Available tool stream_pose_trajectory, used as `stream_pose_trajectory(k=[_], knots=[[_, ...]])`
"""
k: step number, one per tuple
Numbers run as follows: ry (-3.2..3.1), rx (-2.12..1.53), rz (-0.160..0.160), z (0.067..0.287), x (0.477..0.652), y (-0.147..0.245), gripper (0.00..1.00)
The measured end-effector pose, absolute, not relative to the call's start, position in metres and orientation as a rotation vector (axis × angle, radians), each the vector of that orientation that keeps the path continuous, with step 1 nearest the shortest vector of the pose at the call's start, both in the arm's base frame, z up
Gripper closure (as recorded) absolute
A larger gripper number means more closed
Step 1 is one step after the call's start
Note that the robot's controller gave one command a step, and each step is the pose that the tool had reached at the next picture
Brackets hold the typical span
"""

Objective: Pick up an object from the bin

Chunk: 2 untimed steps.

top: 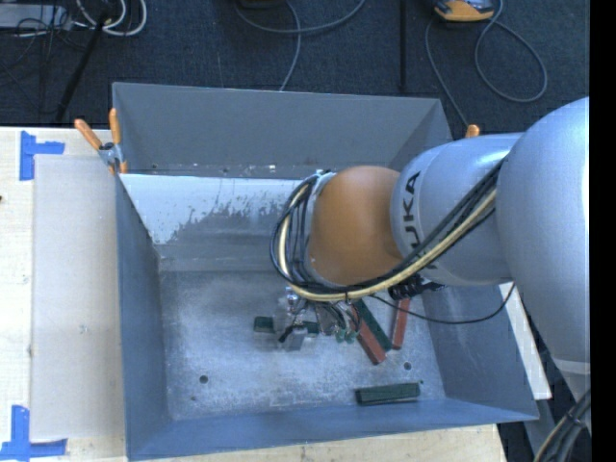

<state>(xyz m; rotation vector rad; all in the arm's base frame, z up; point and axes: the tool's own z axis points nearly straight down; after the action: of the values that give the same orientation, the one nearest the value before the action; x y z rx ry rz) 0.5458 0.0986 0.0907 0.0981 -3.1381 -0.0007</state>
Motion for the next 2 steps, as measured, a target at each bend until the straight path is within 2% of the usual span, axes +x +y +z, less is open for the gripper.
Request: stream_pose_trajectory(k=[1,2], knots=[[-3.138,0.097,-0.001,0.0907,0.5458,0.0987,0.0],[-3.138,0.095,-0.001,0.0907,0.5457,0.0988,1.0]])
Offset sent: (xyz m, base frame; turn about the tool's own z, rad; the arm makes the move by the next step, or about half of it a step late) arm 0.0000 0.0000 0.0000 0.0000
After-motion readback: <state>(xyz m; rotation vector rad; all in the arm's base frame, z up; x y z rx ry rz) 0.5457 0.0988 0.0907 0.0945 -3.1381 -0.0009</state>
